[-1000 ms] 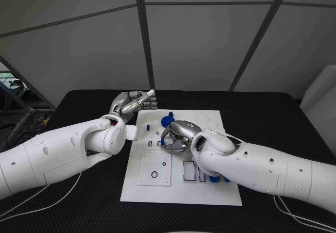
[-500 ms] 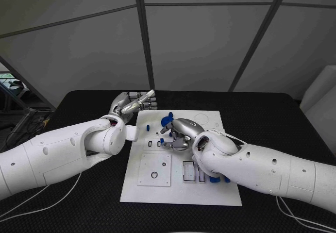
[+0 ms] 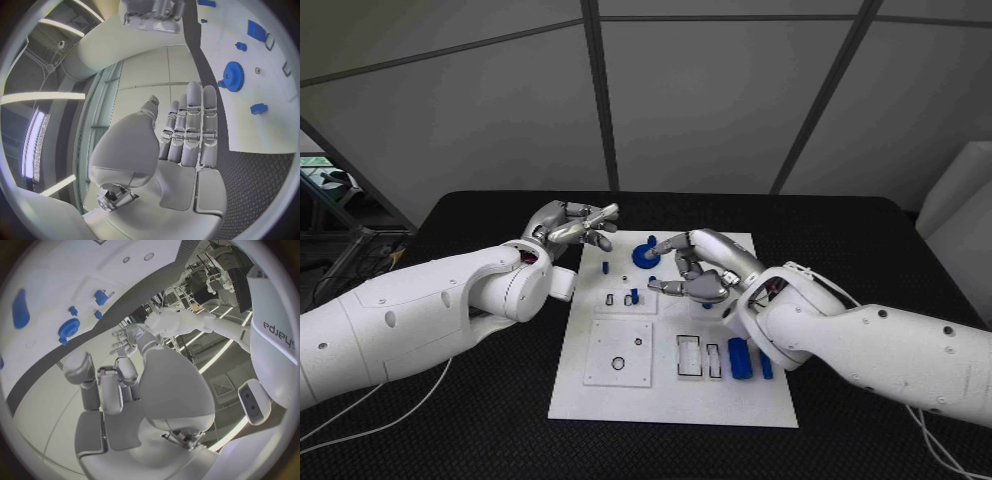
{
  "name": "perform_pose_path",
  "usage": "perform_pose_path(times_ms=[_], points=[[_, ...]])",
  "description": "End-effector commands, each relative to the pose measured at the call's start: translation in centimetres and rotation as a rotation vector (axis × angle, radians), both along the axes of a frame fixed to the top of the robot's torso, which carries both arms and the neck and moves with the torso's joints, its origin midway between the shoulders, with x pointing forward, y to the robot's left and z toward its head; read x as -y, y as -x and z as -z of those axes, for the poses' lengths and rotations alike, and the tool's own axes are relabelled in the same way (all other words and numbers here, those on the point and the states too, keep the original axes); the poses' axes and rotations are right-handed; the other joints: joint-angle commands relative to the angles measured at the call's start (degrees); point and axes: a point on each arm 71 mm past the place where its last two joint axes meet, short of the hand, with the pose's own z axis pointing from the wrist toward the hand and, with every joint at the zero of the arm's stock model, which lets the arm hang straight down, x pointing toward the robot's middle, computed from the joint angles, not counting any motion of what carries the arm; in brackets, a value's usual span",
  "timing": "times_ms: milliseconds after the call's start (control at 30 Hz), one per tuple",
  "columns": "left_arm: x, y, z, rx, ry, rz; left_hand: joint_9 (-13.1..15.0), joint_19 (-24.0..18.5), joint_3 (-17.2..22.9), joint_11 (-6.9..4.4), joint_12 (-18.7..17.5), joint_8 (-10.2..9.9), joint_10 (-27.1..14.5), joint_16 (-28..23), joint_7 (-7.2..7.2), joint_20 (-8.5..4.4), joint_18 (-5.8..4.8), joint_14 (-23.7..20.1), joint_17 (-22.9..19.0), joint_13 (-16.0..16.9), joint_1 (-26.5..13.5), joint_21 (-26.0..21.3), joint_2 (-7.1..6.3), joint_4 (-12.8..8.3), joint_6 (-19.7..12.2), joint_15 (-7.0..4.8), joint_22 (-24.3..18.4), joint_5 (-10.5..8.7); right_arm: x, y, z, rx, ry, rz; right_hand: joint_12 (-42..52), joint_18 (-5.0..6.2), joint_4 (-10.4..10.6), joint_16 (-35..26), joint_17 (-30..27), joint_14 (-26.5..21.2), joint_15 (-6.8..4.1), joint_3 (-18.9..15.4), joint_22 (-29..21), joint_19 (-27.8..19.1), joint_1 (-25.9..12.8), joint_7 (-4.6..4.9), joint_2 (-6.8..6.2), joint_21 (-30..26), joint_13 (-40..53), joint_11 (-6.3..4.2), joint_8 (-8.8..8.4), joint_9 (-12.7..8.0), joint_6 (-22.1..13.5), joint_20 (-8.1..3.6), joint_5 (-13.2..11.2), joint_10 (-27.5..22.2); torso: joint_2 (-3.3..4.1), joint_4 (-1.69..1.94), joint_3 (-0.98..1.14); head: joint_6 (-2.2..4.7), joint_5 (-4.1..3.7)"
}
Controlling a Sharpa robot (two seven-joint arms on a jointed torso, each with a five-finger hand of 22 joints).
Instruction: Assemble the parts on the task board
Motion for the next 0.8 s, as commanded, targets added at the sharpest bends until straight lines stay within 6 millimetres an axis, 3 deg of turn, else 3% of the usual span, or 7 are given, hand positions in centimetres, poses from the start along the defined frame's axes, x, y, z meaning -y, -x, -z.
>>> perform_pose_path(times_ms=[33,100,167,233,367,533,800], points=[[0.5,0.1,0.5,-0.052,-0.181,0.106,0.6,4.9,-0.5,-0.99,3.9,1.2,2.3,1.8,-0.76,-1.14,-0.81,0.1,2.6,3.1,-0.6,7.1,-0.13,0.1,0.3,-0.9,6.9,-0.35,1.3,0.3,-1.5,-0.049,-0.161,-0.042,-0.9,1.32,-0.2,-1.0,-0.7,2.1,-0.14,-0.3,-1.8,-1.3,0.1,-0.23,0.11,-1.2,-0.8,-0.5,0.53,0.0,0.7,-0.16,0.2,-0.7,-0.88,0.04,0.09,0.02,0.25],[0.6,0.2,0.7,-0.081,-0.23,0.138,2.0,9.2,-0.6,-1.62,11.5,4.0,-1.5,4.1,-1.26,-1.55,-3.02,-0.7,6.8,10.3,-0.3,17.9,0.08,0.1,-1.1,-2.12,19.4,0.05,2.4,0.2,-2.1,-0.067,-0.184,-0.026,-1.2,1.43,-0.2,-1.3,-1.1,2.0,-0.21,-0.3,-2.4,-1.7,0.1,-0.28,0.19,-1.6,-1.2,-0.58,0.65,0.0,0.8,-0.22,0.3,-0.9,-1.17,-0.03,0.13,0.01,0.31],[0.7,0.4,1.0,-0.114,-0.293,0.178,3.8,10.4,-1.3,-1.92,21.3,7.4,-7.3,5.5,-1.35,-2.16,-3.3,-1.4,10.7,19.3,-1.6,24.7,0.15,1.2,-4.5,-1.13,28.0,-0.04,3.5,0.0,-2.6,-0.083,-0.204,-0.003,-1.6,1.51,-0.3,-1.5,-1.5,1.9,-0.25,-0.4,-2.8,-2.0,0.1,-0.32,0.27,-1.9,-1.6,-0.61,0.73,0.0,0.9,-0.27,0.2,-1.2,-1.51,-0.11,0.21,-0.06,0.43],[0.8,0.5,1.2,-0.14,-0.368,0.212,5.2,11.7,-1.1,-1.74,26.2,10.4,-7.6,6.1,-1.49,-2.2,-3.94,-0.7,12.4,22.9,-1.4,28.0,0.68,1.3,-4.4,-1.68,32.8,-0.23,4.4,-0.3,-3.1,-0.092,-0.217,0.019,-1.8,1.54,-0.3,-1.7,-1.7,1.9,-0.31,-0.3,-3.1,-2.1,0.2,-0.36,0.56,-2.0,-1.8,-0.66,0.82,-0.1,0.9,-0.33,0.3,-1.2,-1.78,-0.14,0.31,-0.12,0.57],[1.0,0.6,1.4,-0.169,-0.478,0.251,7.4,13.5,-0.9,-2.32,32.0,14.6,-8.3,6.1,-2.11,-2.41,-4.72,-0.2,14.2,27.6,-1.8,31.5,0.81,2.0,-5.4,-2.25,38.0,-0.07,5.6,-0.8,-3.6,-0.104,-0.23,0.052,-2.5,1.79,-0.4,-2.4,-2.8,1.6,-0.39,-0.2,-4.3,-2.9,0.3,-0.42,0.9,-2.8,-2.6,-0.74,0.98,-0.1,1.1,-0.42,0.4,-1.7,-2.25,-0.06,0.54,-0.3,0.64],[1.6,0.6,1.0,-0.218,-0.636,0.296,11.3,18.2,-2.8,-3.21,48.2,20.7,-1.9,5.3,-3.22,-3.01,-6.31,0.1,16.0,43.9,-4.9,37.4,0.86,5.1,-5.9,-2.97,47.6,-0.18,7.2,-1.7,-4.1,-0.114,-0.235,0.103,-3.4,2.05,-0.5,-3.1,-3.9,1.4,-0.48,-0.1,-5.8,-3.8,0.3,-0.47,1.17,-3.8,-3.7,-0.81,1.15,-0.2,1.2,-0.52,0.7,-2.3,-2.74,0.07,0.74,-0.64,0.94],[2.9,-0.2,0.4,-0.262,-0.846,0.33,15.5,21.2,-7.6,-3.8,55.9,25.3,1.4,4.3,-4.1,-3.51,-7.33,0.4,17.6,52.4,-9.2,40.4,1.67,7.6,-7.0,-3.34,53.1,-0.39,8.4,-2.9,-4.3,-0.119,-0.223,0.153,-3.9,2.16,-0.5,-3.7,-4.6,1.3,-0.56,-0.1,-6.5,-4.1,0.1,-0.54,1.3,-4.4,-4.2,-0.88,1.34,-0.2,1.4,-0.61,1.3,-2.5,-3.01,0.08,1.02,-1.3,1.26]])
